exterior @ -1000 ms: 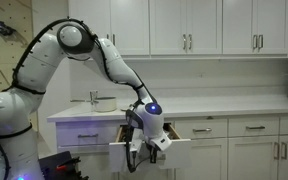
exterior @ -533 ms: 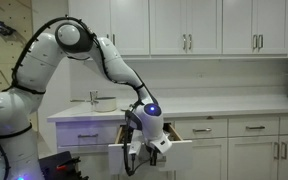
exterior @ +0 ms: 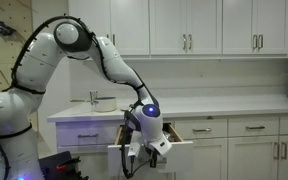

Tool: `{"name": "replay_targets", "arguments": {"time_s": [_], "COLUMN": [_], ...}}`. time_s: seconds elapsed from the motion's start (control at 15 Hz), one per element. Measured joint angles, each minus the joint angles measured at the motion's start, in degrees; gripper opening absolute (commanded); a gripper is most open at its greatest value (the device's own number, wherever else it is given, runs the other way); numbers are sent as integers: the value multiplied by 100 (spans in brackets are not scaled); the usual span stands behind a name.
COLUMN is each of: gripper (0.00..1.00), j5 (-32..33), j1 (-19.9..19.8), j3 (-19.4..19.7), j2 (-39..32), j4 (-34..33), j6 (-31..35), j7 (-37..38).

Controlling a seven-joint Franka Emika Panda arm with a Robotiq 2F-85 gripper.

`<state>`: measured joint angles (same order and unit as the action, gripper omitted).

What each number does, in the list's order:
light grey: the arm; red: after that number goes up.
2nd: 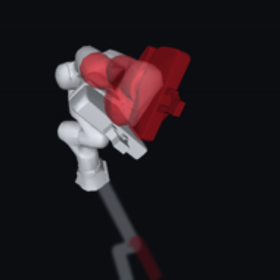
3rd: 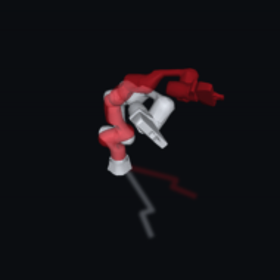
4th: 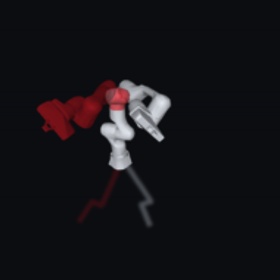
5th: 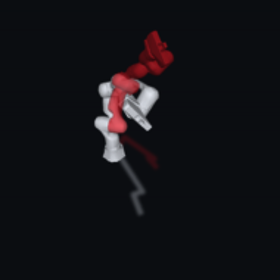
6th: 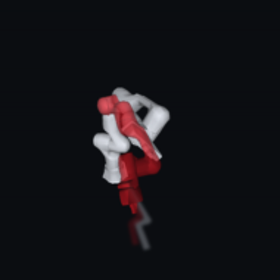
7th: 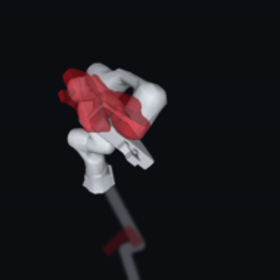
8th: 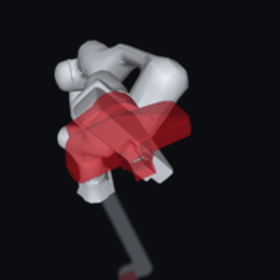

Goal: Open and close the second drawer on the left

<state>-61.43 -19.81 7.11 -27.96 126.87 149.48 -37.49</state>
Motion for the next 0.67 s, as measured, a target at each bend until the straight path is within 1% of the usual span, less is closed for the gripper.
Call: {"name": "replay_targets", "arguments": {"time_s": [0.67], "gripper": [4], "j5": [-243], "j1": [5], "j3": [106], "j2": [65], "j4": [112], "j6": [54], "j7": [-292]}}
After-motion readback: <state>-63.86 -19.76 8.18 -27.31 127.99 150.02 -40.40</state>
